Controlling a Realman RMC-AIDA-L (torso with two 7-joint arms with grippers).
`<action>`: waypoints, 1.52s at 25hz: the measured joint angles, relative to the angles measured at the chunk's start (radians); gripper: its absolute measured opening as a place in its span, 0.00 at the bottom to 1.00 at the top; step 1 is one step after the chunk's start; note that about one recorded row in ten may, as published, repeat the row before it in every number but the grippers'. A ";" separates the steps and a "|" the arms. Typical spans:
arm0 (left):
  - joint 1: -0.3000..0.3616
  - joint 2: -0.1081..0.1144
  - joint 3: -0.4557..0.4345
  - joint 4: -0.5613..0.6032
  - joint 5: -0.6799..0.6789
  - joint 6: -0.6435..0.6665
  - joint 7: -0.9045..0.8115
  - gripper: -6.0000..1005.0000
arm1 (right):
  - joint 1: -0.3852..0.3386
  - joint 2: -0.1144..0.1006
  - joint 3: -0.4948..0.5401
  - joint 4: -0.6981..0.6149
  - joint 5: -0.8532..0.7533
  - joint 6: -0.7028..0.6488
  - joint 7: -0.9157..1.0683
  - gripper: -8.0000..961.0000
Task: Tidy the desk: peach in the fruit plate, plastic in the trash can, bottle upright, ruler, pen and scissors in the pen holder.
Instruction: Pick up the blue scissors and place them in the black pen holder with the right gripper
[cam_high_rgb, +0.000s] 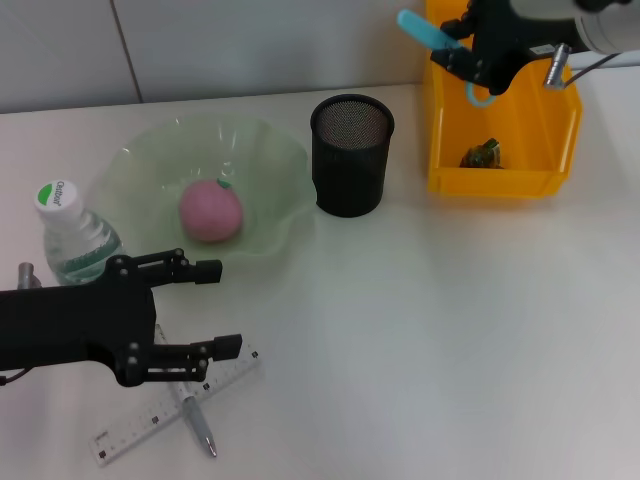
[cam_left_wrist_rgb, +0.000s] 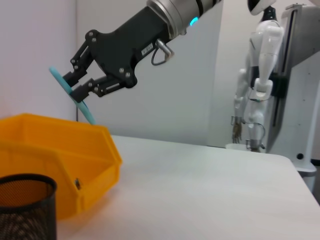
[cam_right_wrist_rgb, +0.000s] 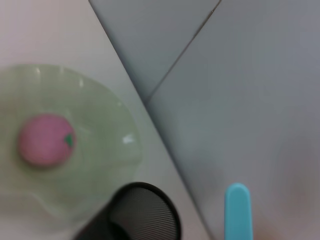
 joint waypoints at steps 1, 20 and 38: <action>0.000 0.000 0.000 0.000 0.000 0.000 0.000 0.83 | 0.000 0.000 0.000 0.000 0.000 0.000 0.000 0.23; 0.000 0.001 -0.071 -0.070 -0.012 -0.022 0.105 0.83 | -0.191 0.007 -0.417 0.085 -0.366 0.683 -0.411 0.23; 0.033 0.000 -0.072 -0.162 -0.059 -0.024 0.244 0.83 | -0.224 -0.006 -0.560 0.425 -0.367 1.366 -0.949 0.23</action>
